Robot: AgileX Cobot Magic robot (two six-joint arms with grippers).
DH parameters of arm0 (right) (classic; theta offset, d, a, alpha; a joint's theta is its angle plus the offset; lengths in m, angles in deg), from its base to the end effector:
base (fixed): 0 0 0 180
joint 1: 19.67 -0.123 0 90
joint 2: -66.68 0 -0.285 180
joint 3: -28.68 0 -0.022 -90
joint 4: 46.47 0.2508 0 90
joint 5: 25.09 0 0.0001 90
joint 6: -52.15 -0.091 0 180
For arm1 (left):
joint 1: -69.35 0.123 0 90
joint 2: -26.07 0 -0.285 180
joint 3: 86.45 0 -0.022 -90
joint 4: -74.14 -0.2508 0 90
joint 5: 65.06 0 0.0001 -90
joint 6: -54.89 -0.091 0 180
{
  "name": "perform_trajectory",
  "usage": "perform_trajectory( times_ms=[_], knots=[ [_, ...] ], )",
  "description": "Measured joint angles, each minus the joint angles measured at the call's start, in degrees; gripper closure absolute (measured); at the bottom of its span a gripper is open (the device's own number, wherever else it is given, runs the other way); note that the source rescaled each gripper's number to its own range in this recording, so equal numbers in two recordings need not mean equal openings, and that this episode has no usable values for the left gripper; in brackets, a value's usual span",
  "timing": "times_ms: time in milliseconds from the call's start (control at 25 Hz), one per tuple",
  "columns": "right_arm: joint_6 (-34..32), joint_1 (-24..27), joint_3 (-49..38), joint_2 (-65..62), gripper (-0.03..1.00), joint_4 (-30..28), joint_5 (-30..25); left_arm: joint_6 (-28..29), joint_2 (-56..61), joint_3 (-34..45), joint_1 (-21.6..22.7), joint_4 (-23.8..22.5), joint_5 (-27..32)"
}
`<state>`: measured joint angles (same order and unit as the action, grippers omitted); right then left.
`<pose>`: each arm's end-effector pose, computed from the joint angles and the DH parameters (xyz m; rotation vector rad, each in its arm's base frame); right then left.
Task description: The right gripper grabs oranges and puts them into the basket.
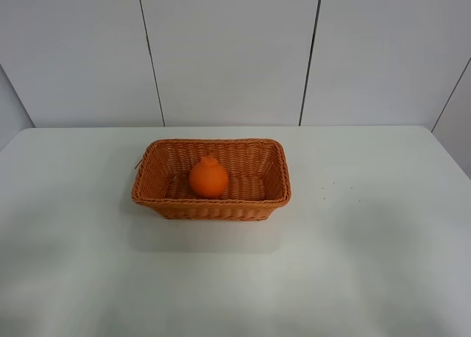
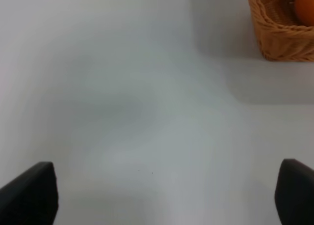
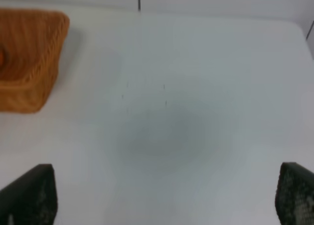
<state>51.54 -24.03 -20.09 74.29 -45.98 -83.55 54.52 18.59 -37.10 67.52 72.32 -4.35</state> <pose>-0.0033 0.0004 0.2796 -0.0658 2.0038 0.0657 -0.0040 0.0027 0.2736 0.0381 2.0508 0.0222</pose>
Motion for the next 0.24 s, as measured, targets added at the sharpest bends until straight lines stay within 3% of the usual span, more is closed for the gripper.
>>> perform_trajectory(
  times_ms=[240],
  knots=[
    [-0.69,0.00,0.00,0.00,-0.02,-0.49,0.00,0.00,0.00,0.00,0.00,0.00,0.00]
  ],
)
